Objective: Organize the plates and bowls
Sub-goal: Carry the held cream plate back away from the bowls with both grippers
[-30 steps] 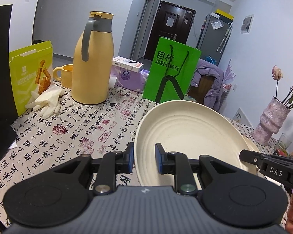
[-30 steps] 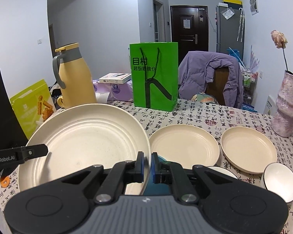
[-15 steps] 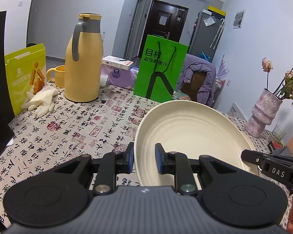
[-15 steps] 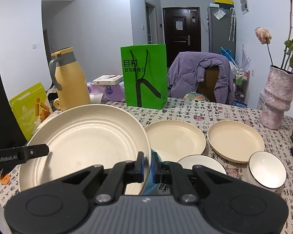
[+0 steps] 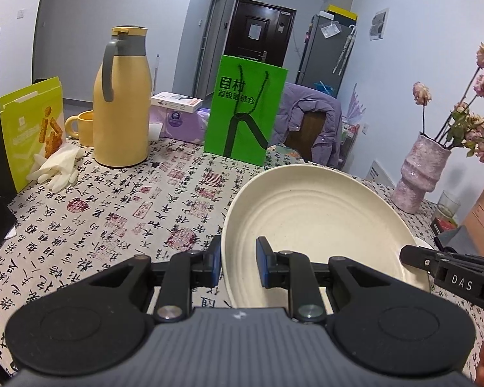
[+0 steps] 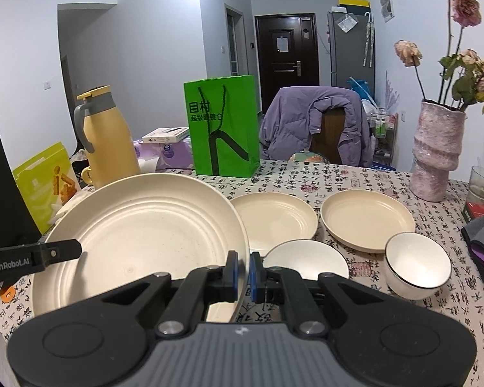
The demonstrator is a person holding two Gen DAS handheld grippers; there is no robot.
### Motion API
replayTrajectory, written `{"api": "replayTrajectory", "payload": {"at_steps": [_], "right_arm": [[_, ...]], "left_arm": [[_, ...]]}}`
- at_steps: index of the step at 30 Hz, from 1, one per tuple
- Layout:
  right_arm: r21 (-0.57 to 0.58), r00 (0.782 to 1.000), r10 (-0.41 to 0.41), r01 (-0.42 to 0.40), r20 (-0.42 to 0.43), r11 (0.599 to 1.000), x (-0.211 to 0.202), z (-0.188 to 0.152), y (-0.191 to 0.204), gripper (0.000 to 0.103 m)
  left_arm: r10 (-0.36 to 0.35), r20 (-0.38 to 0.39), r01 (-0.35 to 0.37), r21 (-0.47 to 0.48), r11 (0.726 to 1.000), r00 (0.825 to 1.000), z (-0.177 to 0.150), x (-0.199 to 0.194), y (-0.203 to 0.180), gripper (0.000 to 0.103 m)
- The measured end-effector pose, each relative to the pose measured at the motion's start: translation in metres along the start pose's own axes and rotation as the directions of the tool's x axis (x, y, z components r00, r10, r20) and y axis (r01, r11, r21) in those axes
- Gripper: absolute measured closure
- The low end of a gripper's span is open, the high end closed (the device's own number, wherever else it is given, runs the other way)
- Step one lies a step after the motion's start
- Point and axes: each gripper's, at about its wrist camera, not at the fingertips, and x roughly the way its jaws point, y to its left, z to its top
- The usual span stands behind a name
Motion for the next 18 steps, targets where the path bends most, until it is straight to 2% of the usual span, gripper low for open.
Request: {"api": "replayTrajectory", "payload": {"at_steps": [18], "right_arm": [[0.041, 0.999, -0.040, 0.040, 0.004, 0.998, -0.033, -0.031, -0.022, 0.096]], "left_arm": [[-0.030, -0.028, 0.032, 0.040, 0.999, 0.999, -0.028, -0.013, -0.023, 0.081]]}}
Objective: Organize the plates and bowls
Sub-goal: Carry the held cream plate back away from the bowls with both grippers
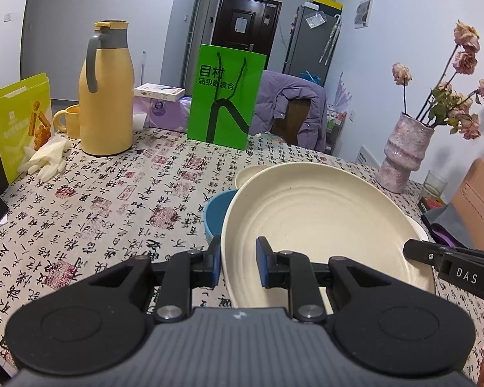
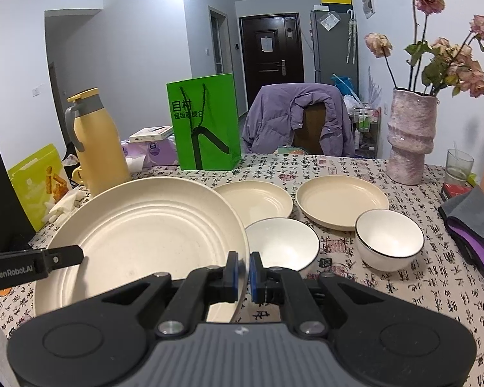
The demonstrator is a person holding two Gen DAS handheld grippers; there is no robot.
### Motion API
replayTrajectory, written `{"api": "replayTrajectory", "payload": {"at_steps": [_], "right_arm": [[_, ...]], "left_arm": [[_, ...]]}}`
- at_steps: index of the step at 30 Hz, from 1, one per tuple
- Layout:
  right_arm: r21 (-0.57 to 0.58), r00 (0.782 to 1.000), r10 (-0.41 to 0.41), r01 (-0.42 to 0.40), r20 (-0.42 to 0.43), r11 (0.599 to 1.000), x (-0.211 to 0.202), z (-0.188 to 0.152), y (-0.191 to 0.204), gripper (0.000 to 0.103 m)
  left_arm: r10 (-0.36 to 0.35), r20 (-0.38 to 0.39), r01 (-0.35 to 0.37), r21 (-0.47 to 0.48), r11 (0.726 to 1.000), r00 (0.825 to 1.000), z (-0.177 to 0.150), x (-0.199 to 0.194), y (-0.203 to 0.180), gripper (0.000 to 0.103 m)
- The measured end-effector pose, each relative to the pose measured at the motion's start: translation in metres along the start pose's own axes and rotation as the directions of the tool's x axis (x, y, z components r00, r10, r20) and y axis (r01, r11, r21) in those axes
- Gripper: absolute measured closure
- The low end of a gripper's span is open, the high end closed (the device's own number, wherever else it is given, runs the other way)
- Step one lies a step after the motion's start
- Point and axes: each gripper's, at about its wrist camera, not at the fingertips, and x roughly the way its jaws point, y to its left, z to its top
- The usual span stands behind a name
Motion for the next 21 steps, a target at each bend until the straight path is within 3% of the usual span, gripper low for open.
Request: {"api": "replayTrajectory", "payload": {"at_steps": [21], "right_arm": [[0.049, 1.000, -0.012, 0.013, -0.022, 0.999, -0.005, -0.027, -0.024, 0.096]], "left_arm": [[-0.003, -0.059, 0.006, 0.045, 0.999, 0.998, -0.027, 0.009, -0.018, 0.081]]}}
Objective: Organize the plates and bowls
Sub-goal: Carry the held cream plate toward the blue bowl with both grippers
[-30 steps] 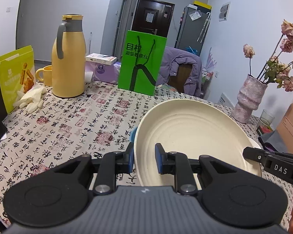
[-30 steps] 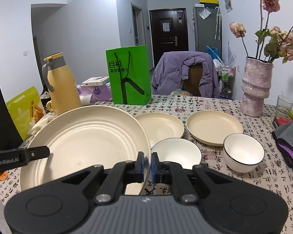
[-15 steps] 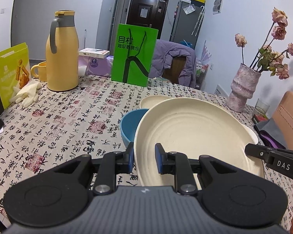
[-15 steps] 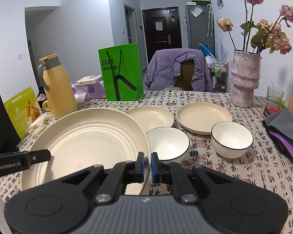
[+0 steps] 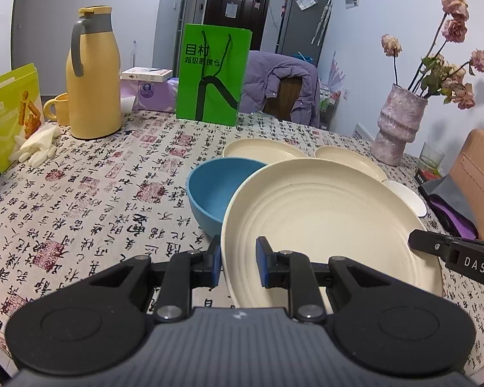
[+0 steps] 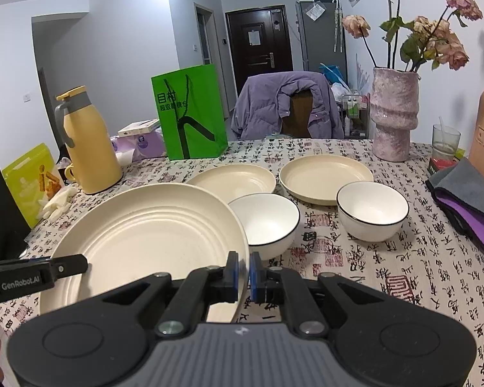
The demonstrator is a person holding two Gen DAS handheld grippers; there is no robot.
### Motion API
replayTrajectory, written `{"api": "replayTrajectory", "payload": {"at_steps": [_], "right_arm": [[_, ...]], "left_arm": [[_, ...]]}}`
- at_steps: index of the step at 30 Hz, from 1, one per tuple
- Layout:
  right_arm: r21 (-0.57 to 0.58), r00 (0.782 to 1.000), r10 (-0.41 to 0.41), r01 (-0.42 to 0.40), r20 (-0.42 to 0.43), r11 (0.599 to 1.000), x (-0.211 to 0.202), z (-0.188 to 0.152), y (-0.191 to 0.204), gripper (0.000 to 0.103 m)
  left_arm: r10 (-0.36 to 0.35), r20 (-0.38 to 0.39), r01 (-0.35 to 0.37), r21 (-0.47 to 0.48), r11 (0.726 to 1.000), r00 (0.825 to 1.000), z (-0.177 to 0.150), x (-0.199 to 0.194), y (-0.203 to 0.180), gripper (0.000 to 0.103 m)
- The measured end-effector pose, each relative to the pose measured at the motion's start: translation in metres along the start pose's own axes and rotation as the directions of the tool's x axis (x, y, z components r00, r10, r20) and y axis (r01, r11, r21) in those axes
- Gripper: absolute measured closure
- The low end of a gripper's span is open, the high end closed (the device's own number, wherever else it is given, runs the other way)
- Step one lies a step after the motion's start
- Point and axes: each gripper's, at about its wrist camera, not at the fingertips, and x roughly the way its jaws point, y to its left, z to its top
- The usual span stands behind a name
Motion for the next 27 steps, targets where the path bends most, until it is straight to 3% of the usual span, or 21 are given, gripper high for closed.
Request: {"api": "replayTrajectory", "payload": {"at_steps": [27], "right_arm": [[0.062, 0.999, 0.006, -0.004, -0.031, 0.998, 0.009, -0.027, -0.027, 0.096]], "left_arm": [[-0.010, -0.062, 0.011, 0.027, 1.000, 0.998, -0.018, 0.021, -0.016, 0.081]]}}
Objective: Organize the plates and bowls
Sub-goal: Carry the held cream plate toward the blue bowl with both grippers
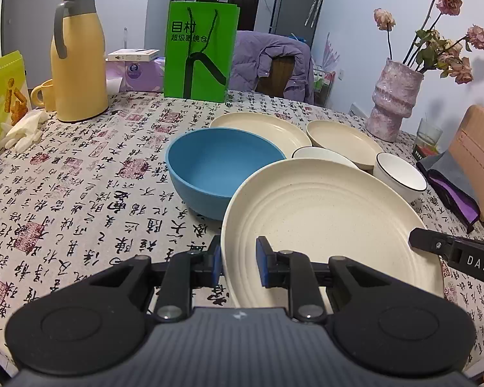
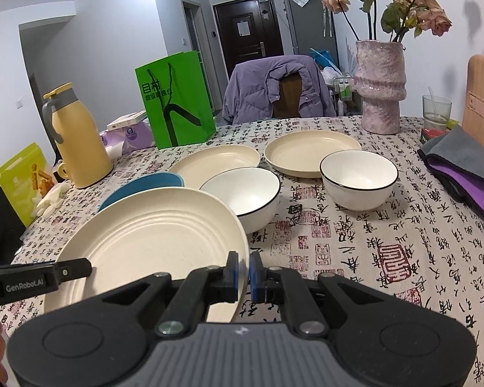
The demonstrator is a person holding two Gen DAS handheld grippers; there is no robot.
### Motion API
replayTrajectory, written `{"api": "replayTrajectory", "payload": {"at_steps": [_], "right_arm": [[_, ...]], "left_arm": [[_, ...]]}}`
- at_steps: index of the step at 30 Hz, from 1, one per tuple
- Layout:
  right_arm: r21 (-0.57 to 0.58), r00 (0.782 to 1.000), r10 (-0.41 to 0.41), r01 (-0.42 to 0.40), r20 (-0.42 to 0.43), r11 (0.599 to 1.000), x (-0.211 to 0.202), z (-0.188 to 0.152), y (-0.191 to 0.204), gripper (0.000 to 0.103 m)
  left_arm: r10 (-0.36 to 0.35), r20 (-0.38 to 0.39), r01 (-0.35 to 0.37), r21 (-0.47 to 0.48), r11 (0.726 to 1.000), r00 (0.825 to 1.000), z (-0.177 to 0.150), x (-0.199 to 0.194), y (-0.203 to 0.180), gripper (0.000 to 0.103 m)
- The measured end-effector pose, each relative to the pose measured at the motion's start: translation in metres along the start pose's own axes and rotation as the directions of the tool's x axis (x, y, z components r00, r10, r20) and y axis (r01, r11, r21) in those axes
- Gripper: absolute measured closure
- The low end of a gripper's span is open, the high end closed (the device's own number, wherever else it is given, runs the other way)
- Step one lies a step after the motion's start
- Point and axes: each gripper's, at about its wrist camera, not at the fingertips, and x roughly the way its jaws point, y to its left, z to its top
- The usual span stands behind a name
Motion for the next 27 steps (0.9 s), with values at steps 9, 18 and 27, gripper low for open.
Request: {"api": "replayTrajectory", "payload": {"at_steps": [9, 18, 27], "right_arm": [[0.019, 1.000, -0.001, 0.002, -0.016, 1.000, 0.006, -0.007, -0.007, 0.096], [0.035, 0.999, -0.003, 0.004, -0.033, 0.999, 0.012, -0.014, -0.015, 0.096], [0.056, 0.999, -0.002, 0.005, -0.053, 0.998, 0.018, -0.022, -0.022, 0.096]], "left_arm": [[0.002, -0.018, -0.002, 0.011, 1.000, 1.000, -0.005, 0.007, -0.003, 0.081], [0.007, -0.038, -0.006, 0.025, 1.000, 0.999, -0.010, 0.015, -0.007, 0.081], [0.011, -0.056, -0.009, 0.042, 0.999, 0.998, -0.015, 0.024, -0.010, 0.081]]}}
